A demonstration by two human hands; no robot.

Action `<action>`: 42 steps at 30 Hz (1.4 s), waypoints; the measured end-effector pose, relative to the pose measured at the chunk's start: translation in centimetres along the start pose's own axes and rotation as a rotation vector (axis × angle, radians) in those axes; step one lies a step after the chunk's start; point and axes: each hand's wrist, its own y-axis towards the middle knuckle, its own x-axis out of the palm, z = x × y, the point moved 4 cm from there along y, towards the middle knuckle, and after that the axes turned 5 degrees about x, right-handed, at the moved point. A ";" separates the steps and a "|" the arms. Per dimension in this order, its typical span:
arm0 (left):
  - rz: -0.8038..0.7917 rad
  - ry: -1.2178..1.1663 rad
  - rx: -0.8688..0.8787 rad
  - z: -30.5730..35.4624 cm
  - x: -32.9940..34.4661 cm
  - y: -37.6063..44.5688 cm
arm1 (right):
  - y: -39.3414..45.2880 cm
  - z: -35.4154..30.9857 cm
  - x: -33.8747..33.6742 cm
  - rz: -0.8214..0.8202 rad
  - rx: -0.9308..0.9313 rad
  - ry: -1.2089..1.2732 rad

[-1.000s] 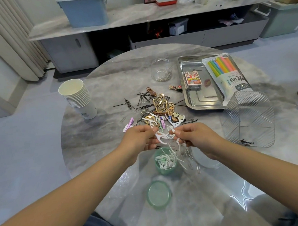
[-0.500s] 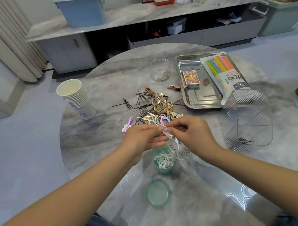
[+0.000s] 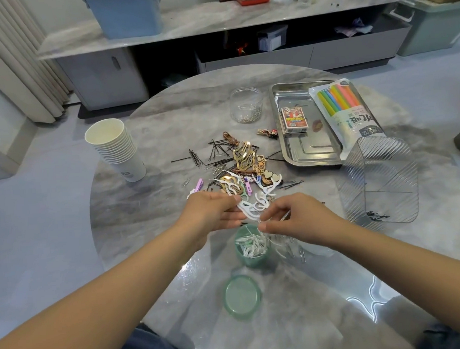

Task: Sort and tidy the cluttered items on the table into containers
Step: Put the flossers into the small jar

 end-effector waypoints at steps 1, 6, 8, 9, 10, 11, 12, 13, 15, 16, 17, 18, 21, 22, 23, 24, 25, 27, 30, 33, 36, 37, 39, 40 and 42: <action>-0.006 0.017 0.001 -0.1 0.0 0.0 | 0.0 0.0 0.3 0.013 -0.004 0.015; 0.002 0.141 0.057 0.2 -0.4 0.1 | 0.4 0.1 0.3 0.022 0.072 0.149; 0.011 0.152 0.072 0.2 -0.5 0.2 | 0.4 0.2 0.2 -0.004 0.109 0.188; 0.014 0.155 0.076 0.2 -0.6 0.2 | 0.4 0.1 0.2 -0.007 0.111 0.184; 0.016 0.161 0.081 0.2 -0.6 0.3 | 0.3 0.0 0.3 -0.007 0.106 0.177; 0.015 0.168 0.089 0.2 -0.5 0.3 | 0.2 -0.1 0.4 -0.004 0.095 0.159; 0.017 0.177 0.099 0.2 -0.5 0.4 | 0.2 -0.2 0.7 0.001 0.075 0.128; 0.019 0.184 0.107 0.2 -0.5 0.4 | 0.3 -0.3 0.9 0.012 0.056 0.086; 0.020 0.193 0.113 0.2 -0.4 0.3 | 0.4 -0.4 1.3 0.058 0.032 0.017; 0.021 0.196 0.115 0.2 -0.4 0.3 | 0.5 -0.4 1.4 0.081 0.032 0.002; 0.024 0.200 0.118 0.2 -0.4 0.4 | 0.6 -0.4 1.6 0.098 0.038 0.000; 0.026 0.204 0.121 0.2 -0.5 0.4 | 0.7 -0.4 1.7 0.108 0.049 0.004; 0.033 0.210 0.125 0.2 -0.7 0.5 | 0.7 -0.4 1.9 0.105 0.075 0.001; 0.036 0.209 0.125 0.2 -0.7 0.6 | 0.7 -0.4 2.0 0.100 0.084 0.008; 0.037 0.206 0.125 0.2 -0.7 0.6 | 0.7 -0.4 2.0 0.098 0.097 0.038; 0.036 0.204 0.126 0.2 -0.7 0.6 | 0.7 -0.3 2.0 0.097 0.114 0.094; 0.034 0.202 0.125 0.2 -0.6 0.5 | 0.7 -0.3 2.0 0.098 0.134 0.169; 0.033 0.202 0.123 0.2 -0.6 0.6 | 0.7 -0.3 1.8 0.099 0.173 0.334; 0.030 0.207 0.120 0.3 -0.6 0.5 | 0.9 -0.5 1.0 0.090 0.202 0.514; -0.059 0.213 0.115 0.6 -0.4 0.2 | 1.2 -0.8 0.4 0.069 0.184 0.654; -0.227 0.198 0.083 0.9 0.4 -0.4 | 1.5 -1.2 0.2 0.016 0.104 0.752; -0.265 0.193 0.069 0.9 0.6 -0.5 | 1.5 -1.3 0.2 -0.003 0.077 0.775; -0.317 0.172 0.045 0.8 1.1 -0.7 | 1.4 -1.3 0.4 -0.046 0.049 0.802; -0.332 0.157 0.038 0.8 1.2 -0.8 | 1.3 -1.4 0.6 -0.072 0.046 0.815; -0.346 0.140 0.036 0.7 1.3 -0.9 | 1.1 -1.6 1.1 -0.122 0.055 0.861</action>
